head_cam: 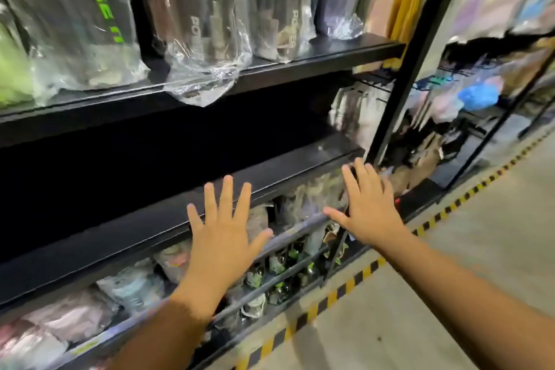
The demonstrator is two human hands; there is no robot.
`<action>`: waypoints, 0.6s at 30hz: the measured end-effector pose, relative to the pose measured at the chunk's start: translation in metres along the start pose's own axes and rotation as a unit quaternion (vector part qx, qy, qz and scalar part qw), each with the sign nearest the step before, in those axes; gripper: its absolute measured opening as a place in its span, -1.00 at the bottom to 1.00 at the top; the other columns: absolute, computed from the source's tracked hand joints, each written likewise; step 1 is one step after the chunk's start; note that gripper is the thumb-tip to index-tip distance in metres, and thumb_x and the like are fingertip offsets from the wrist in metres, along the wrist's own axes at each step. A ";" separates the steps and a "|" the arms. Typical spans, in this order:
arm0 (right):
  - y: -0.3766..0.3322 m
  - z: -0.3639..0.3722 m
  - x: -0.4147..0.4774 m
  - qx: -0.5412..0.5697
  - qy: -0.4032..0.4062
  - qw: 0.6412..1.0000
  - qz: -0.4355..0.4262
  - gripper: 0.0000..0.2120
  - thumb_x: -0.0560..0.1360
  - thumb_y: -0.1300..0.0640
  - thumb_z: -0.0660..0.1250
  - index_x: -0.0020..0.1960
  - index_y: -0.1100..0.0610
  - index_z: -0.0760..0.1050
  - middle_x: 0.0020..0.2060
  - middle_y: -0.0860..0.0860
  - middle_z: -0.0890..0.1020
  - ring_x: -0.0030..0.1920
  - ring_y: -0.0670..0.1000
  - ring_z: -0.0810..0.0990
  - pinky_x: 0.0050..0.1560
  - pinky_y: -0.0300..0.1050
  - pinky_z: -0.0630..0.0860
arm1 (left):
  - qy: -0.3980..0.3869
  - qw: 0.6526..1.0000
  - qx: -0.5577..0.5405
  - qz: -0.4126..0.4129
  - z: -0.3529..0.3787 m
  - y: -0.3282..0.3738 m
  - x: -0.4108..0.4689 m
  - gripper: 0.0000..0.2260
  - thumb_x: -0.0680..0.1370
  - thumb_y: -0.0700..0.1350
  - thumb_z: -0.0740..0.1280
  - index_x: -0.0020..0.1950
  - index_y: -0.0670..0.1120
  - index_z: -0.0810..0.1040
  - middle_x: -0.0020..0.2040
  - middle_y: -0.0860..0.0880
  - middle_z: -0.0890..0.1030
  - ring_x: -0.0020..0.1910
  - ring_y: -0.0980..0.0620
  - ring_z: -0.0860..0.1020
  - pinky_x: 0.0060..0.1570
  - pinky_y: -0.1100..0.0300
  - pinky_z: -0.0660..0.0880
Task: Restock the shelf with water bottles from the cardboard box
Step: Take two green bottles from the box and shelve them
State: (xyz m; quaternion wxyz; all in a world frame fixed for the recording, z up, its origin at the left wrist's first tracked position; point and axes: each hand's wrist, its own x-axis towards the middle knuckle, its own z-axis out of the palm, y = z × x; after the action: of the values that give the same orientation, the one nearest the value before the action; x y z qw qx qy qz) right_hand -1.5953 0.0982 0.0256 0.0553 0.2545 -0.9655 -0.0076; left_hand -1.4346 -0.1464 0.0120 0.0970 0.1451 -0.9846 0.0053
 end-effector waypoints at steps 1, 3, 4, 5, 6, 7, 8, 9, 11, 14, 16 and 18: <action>0.006 0.009 -0.024 -0.010 -0.026 0.999 0.022 0.01 0.44 -0.58 -0.18 0.65 0.06 -0.15 0.64 0.12 -0.13 0.62 0.18 -0.10 0.54 0.30 0.07 | -0.015 1.000 -0.007 0.020 0.010 0.005 -0.003 -0.19 0.54 0.44 -0.10 0.66 -0.01 0.03 0.66 -0.17 0.00 0.60 -0.33 0.00 0.38 -0.48 0.21; 0.019 0.022 -0.073 -0.021 -0.081 0.994 0.066 -0.01 0.45 -0.55 -0.09 0.65 0.06 -0.18 0.64 0.11 -0.16 0.62 0.17 -0.13 0.57 0.22 0.01 | -0.051 0.996 -0.026 0.064 0.029 0.019 -0.010 -0.18 0.53 0.45 -0.08 0.65 -0.01 0.07 0.65 -0.17 0.03 0.60 -0.34 0.01 0.37 -0.48 0.21; 0.025 0.028 -0.098 -0.028 -0.109 0.990 0.087 -0.01 0.46 -0.56 -0.09 0.65 0.06 -0.19 0.63 0.11 -0.17 0.62 0.17 -0.14 0.57 0.19 0.00 | -0.071 0.993 -0.034 0.085 0.039 0.028 -0.015 -0.18 0.53 0.46 -0.08 0.66 0.00 0.05 0.65 -0.17 0.01 0.60 -0.33 -0.01 0.37 -0.48 0.21; 0.031 0.032 -0.125 -0.040 -0.134 0.984 0.109 0.01 0.45 -0.57 -0.15 0.65 0.06 -0.21 0.63 0.12 -0.18 0.62 0.18 -0.14 0.56 0.19 0.00 | -0.090 0.989 -0.039 0.108 0.049 0.039 -0.020 -0.19 0.54 0.47 -0.08 0.66 0.02 0.00 0.66 -0.15 -0.04 0.61 -0.32 -0.05 0.39 -0.47 0.19; 0.037 0.039 -0.152 -0.050 -0.156 0.978 0.131 0.02 0.41 -0.58 -0.24 0.65 0.07 -0.22 0.63 0.13 -0.18 0.62 0.19 -0.13 0.56 0.20 0.01 | -0.105 0.985 -0.042 0.133 0.058 0.052 -0.026 -0.19 0.55 0.48 -0.08 0.66 0.04 -0.05 0.66 -0.14 -0.10 0.61 -0.31 -0.09 0.41 -0.47 0.15; 0.042 0.044 -0.178 -0.055 -0.173 0.971 0.154 0.03 0.38 -0.56 -0.32 0.65 0.07 -0.22 0.63 0.14 -0.18 0.62 0.20 -0.12 0.55 0.22 0.01 | -0.117 0.979 -0.047 0.162 0.066 0.065 -0.032 -0.19 0.54 0.48 -0.09 0.66 0.05 -0.10 0.66 -0.12 -0.14 0.61 -0.30 -0.12 0.44 -0.46 0.10; 0.047 0.051 -0.205 -0.053 -0.190 0.964 0.179 0.02 0.37 -0.55 -0.36 0.65 0.06 -0.22 0.63 0.14 -0.18 0.62 0.21 -0.12 0.55 0.24 0.01 | -0.132 0.972 -0.049 0.191 0.074 0.080 -0.040 -0.19 0.54 0.48 -0.09 0.66 0.06 -0.13 0.66 -0.12 -0.17 0.61 -0.29 -0.15 0.45 -0.45 0.05; 0.051 0.057 -0.233 -0.047 -0.207 0.955 0.208 0.02 0.37 -0.54 -0.37 0.65 0.06 -0.22 0.63 0.13 -0.17 0.62 0.22 -0.11 0.54 0.26 0.02 | -0.148 0.963 -0.049 0.219 0.079 0.096 -0.049 -0.19 0.54 0.47 -0.08 0.66 0.07 -0.16 0.65 -0.11 -0.20 0.61 -0.28 -0.18 0.47 -0.44 0.02; 0.056 0.067 -0.288 -0.022 -0.235 0.934 0.267 0.02 0.37 -0.55 -0.37 0.65 0.05 -0.21 0.64 0.14 -0.14 0.62 0.23 -0.09 0.54 0.27 0.05 | -0.178 0.946 -0.043 0.266 0.089 0.128 -0.069 -0.19 0.55 0.46 -0.03 0.65 0.06 -0.18 0.65 -0.11 -0.21 0.61 -0.28 -0.20 0.48 -0.42 -0.02; 0.057 0.085 -0.372 0.016 -0.269 0.899 0.346 -0.06 0.49 -0.52 -0.17 0.65 0.06 -0.19 0.64 0.13 -0.15 0.62 0.22 -0.10 0.56 0.26 0.02 | -0.226 0.914 -0.030 0.336 0.099 0.173 -0.103 -0.20 0.55 0.46 0.00 0.66 0.05 -0.03 0.66 -0.14 -0.07 0.61 -0.31 -0.05 0.44 -0.45 0.06; 0.055 0.096 -0.427 0.044 -0.287 0.872 0.395 -0.09 0.53 -0.48 -0.04 0.65 0.06 -0.18 0.64 0.12 -0.16 0.62 0.21 -0.13 0.57 0.26 -0.02 | -0.239 0.892 -0.009 0.384 0.104 0.197 -0.126 -0.20 0.52 0.46 -0.01 0.63 0.00 0.17 0.63 -0.18 0.14 0.57 -0.33 0.14 0.35 -0.47 0.22; 0.052 0.107 -0.480 0.070 -0.297 0.841 0.447 -0.09 0.54 -0.47 -0.03 0.65 0.05 -0.22 0.64 0.11 -0.17 0.62 0.20 -0.16 0.57 0.27 -0.04 | -0.235 0.874 0.004 0.426 0.107 0.219 -0.148 -0.19 0.51 0.44 -0.03 0.61 -0.03 0.23 0.60 -0.18 0.23 0.54 -0.33 0.22 0.29 -0.45 0.30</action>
State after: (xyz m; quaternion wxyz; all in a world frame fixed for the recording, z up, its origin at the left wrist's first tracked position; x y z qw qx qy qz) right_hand -1.2175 0.3780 -0.1281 -0.2546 -0.2164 -0.9425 0.0098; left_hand -1.3792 0.1017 -0.1178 -0.1492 -0.2909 -0.9449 0.0154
